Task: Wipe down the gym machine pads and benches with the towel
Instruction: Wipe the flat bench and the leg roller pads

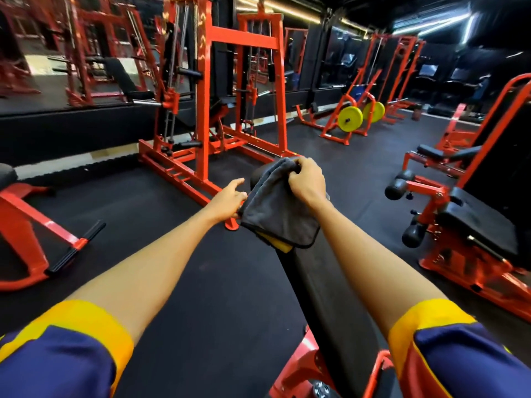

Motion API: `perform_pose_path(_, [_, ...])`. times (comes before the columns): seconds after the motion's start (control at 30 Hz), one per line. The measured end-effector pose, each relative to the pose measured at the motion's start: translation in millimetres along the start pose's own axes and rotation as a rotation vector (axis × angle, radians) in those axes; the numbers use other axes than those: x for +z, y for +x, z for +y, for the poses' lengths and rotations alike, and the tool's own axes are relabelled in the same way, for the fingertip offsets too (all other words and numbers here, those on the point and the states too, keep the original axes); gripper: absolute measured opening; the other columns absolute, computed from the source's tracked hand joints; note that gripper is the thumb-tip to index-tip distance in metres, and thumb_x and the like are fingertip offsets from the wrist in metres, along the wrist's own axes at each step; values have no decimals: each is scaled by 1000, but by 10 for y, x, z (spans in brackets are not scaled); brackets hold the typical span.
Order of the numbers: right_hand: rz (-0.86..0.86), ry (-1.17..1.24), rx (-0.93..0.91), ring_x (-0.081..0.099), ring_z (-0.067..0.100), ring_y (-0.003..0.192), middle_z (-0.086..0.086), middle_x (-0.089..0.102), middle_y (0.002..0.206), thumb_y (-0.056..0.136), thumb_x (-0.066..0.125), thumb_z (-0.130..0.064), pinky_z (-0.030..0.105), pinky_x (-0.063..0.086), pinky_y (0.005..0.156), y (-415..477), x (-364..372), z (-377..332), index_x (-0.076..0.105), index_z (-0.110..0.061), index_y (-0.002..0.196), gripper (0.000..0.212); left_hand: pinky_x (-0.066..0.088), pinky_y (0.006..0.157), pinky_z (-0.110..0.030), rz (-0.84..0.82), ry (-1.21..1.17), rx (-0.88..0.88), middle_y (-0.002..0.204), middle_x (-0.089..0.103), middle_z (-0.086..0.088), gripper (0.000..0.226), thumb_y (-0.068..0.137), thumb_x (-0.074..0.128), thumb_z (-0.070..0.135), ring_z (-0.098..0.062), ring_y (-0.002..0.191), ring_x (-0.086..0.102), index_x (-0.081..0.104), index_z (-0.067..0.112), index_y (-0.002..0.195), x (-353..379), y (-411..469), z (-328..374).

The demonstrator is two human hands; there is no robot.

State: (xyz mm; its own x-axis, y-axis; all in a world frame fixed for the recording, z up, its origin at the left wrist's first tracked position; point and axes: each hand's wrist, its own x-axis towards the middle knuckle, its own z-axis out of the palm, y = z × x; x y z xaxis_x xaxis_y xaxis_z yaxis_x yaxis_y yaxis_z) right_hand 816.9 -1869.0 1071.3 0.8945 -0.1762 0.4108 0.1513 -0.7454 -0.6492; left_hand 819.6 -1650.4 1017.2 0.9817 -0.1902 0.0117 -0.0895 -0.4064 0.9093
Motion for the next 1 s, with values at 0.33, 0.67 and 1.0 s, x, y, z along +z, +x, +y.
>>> perform_pose_path(0.33, [-59, 308, -107, 53, 22, 128, 3, 52, 139, 95, 66, -38, 36, 39, 112, 143, 566, 109, 52, -17, 140, 51, 46, 70, -3, 240, 123, 50, 124, 57, -3, 59, 92, 66, -2, -14, 101, 61, 43, 8, 145, 328, 76, 201])
perform_pose_path(0.67, [-203, -17, -276, -16, 26, 158, -10, 0, 172, 94, 47, -69, 65, -16, 119, 270, 870, 491, 19, -53, 158, 72, 38, 118, -36, 289, -53, 19, 151, 50, -2, 62, 96, 41, -4, -16, 138, 47, 41, 17, 154, 592, 247, 313])
perform_pose_path(1.0, [-176, 22, -163, -4, 20, 159, -7, 12, 172, 104, 39, -55, 60, -9, 125, 901, 724, 989, 33, -45, 157, 55, 16, 127, -31, 323, -53, -19, 165, 31, 2, 51, 108, 31, 17, -11, 153, 24, 33, 16, 159, 657, 491, 355])
